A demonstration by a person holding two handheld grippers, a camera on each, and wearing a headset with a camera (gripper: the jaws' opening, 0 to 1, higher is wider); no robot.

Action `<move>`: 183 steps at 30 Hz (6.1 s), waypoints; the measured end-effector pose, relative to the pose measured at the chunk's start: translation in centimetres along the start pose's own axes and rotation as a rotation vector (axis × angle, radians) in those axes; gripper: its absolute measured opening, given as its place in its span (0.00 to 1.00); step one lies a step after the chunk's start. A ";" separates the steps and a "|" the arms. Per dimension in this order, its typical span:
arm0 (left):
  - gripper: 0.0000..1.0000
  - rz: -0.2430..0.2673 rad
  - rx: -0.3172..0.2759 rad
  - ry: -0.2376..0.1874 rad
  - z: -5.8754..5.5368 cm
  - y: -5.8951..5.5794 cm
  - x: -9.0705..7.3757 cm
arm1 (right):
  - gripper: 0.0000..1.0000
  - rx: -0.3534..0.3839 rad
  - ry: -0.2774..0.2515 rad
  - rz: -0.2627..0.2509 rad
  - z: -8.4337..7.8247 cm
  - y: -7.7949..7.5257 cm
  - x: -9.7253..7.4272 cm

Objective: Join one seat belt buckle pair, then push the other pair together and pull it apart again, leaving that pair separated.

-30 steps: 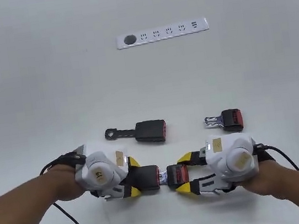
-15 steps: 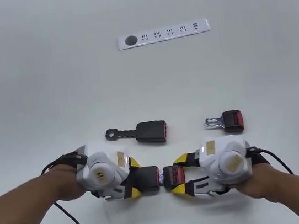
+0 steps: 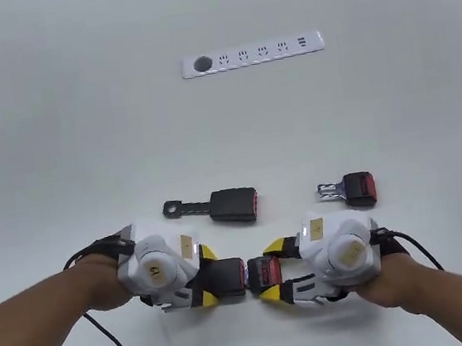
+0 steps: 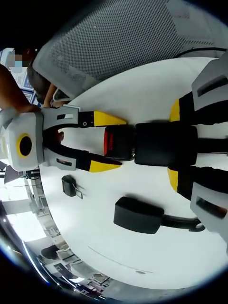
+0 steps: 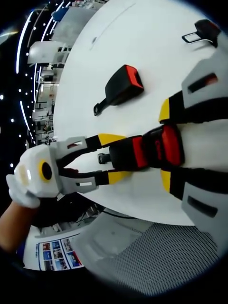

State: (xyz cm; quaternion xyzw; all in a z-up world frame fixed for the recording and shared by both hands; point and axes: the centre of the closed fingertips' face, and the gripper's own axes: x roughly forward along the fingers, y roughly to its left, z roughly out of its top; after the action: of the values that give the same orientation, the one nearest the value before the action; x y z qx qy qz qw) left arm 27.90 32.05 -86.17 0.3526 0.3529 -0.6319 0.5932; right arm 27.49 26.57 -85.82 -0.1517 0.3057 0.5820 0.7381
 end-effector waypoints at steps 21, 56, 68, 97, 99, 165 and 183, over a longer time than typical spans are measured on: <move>0.35 0.009 0.005 -0.021 0.2 0.0 0.1 | 0.37 -0.017 0.010 -0.005 0.1 -0.1 0.3; 0.35 0.007 -0.003 -0.155 0.2 0.0 -0.2 | 0.35 -0.039 -0.093 -0.022 -0.2 0.1 -0.2; 0.34 -0.009 0.014 -0.169 0.1 0.0 -0.2 | 0.35 -0.044 -0.110 -0.032 -0.3 0.1 -0.4; 0.33 -0.019 0.014 -0.173 -0.1 0.1 -0.1 | 0.34 -0.047 -0.109 -0.032 -0.5 0.1 -0.6; 0.33 -0.019 0.013 -0.173 -0.1 0.1 -0.1 | 0.34 -0.049 -0.108 -0.032 -0.5 0.0 -0.6; 0.69 0.130 -0.109 -0.209 4.1 10.5 -3.1 | 0.75 0.014 0.068 -0.160 -5.7 -13.8 -13.1; 0.59 0.021 -0.020 -0.131 3.3 10.8 0.8 | 0.60 -0.008 0.130 -0.060 -7.3 -14.1 -12.0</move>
State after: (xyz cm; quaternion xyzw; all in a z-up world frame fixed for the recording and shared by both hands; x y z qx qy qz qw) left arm 38.57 28.34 -85.48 0.3084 0.3161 -0.6438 0.6250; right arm 37.32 9.21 -85.70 -0.2013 0.3458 0.5498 0.7332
